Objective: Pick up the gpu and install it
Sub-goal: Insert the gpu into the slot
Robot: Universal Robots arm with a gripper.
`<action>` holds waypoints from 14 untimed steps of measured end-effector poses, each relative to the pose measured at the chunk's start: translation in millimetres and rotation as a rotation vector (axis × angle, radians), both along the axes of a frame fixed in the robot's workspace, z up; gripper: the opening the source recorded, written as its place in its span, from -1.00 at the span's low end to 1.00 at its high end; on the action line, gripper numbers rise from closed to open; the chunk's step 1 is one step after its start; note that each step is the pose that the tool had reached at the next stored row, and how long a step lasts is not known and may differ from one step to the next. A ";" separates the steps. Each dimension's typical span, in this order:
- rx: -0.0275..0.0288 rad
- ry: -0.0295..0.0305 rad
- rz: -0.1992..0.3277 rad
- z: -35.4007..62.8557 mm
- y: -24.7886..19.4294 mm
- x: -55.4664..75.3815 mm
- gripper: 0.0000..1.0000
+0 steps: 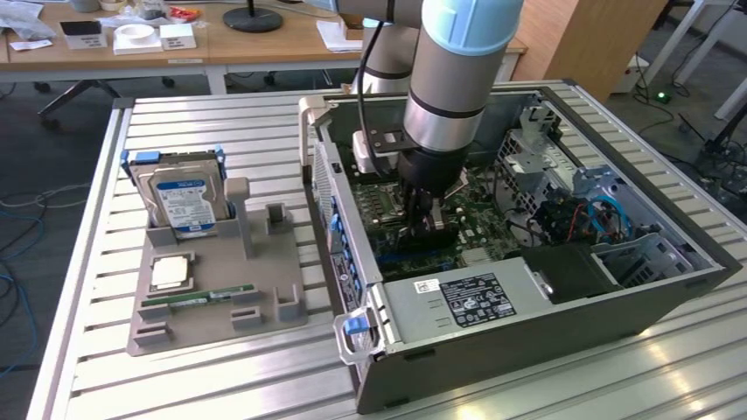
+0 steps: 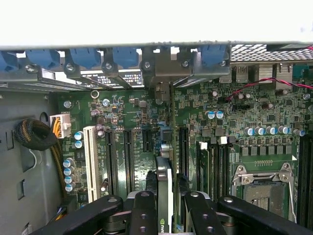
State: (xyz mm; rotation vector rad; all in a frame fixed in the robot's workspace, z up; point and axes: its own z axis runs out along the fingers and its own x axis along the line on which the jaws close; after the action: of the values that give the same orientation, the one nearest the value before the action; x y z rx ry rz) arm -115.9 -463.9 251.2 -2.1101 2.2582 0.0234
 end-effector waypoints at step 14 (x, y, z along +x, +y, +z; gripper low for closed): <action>0.0001 0.0001 0.000 -0.1 0.0 -0.2 -0.33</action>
State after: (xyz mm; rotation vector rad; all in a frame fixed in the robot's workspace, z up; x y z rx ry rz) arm -116.1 -463.9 251.1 -2.1097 2.2586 0.0236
